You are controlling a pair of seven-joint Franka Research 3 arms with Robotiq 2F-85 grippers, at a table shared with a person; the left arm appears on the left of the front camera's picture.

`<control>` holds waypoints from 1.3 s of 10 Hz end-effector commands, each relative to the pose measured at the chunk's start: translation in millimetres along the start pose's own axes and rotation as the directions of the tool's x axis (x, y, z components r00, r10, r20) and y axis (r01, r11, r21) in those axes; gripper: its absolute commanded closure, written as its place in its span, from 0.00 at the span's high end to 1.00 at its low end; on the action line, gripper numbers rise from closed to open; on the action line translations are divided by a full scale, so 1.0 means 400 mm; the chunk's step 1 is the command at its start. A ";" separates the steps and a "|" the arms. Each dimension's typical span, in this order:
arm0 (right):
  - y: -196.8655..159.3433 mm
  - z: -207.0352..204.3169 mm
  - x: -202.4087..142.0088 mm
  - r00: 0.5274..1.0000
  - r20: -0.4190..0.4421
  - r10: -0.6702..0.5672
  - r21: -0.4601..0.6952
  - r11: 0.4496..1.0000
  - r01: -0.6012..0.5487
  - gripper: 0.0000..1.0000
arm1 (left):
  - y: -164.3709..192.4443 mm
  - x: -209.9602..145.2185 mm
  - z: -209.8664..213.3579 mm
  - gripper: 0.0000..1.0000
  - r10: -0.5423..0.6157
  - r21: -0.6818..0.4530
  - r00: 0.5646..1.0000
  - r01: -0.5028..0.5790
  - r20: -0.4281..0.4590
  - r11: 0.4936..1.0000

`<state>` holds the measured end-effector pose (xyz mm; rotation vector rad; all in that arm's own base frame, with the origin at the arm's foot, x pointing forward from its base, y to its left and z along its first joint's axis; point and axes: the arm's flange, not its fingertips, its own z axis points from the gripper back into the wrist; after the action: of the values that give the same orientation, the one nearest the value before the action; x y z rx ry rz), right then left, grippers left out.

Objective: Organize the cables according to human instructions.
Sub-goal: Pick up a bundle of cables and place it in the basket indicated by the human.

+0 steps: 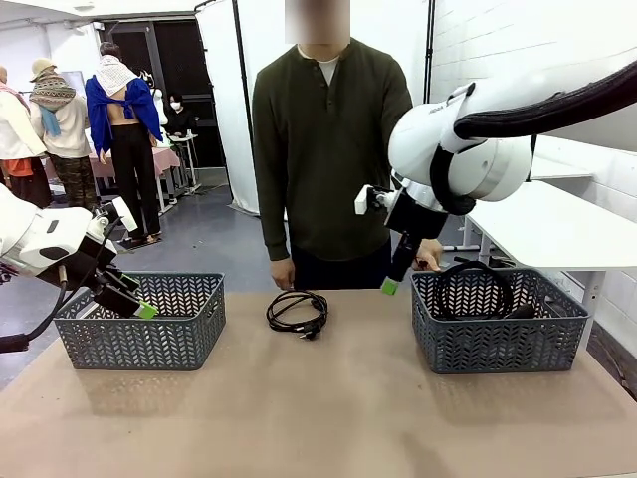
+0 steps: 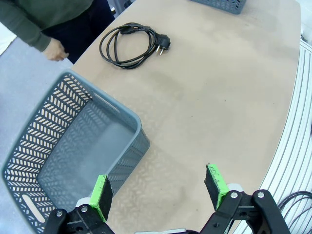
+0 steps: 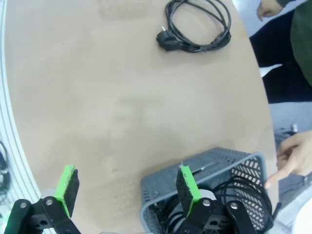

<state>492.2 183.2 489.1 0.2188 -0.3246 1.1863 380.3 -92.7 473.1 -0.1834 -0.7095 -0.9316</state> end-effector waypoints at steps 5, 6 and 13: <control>-0.030 -0.081 0.232 0.923 -0.066 -0.380 0.015 0.924 0.382 1.00 | 0.007 -0.004 -0.003 1.00 0.004 -0.004 1.000 -0.004 0.006 1.000; -0.045 -0.107 0.262 0.906 -0.062 -0.419 0.000 0.907 0.420 1.00 | 0.007 -0.004 -0.003 1.00 0.004 -0.004 1.000 -0.004 0.006 1.000; -0.090 -0.207 0.299 0.860 -0.074 -0.505 -0.024 0.863 0.505 1.00 | 0.007 -0.004 -0.003 1.00 0.004 -0.004 1.000 -0.004 0.006 1.000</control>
<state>579.6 305.6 452.1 0.2323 -0.1768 0.6644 380.2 -92.7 473.1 -0.1833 -0.7095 -0.9316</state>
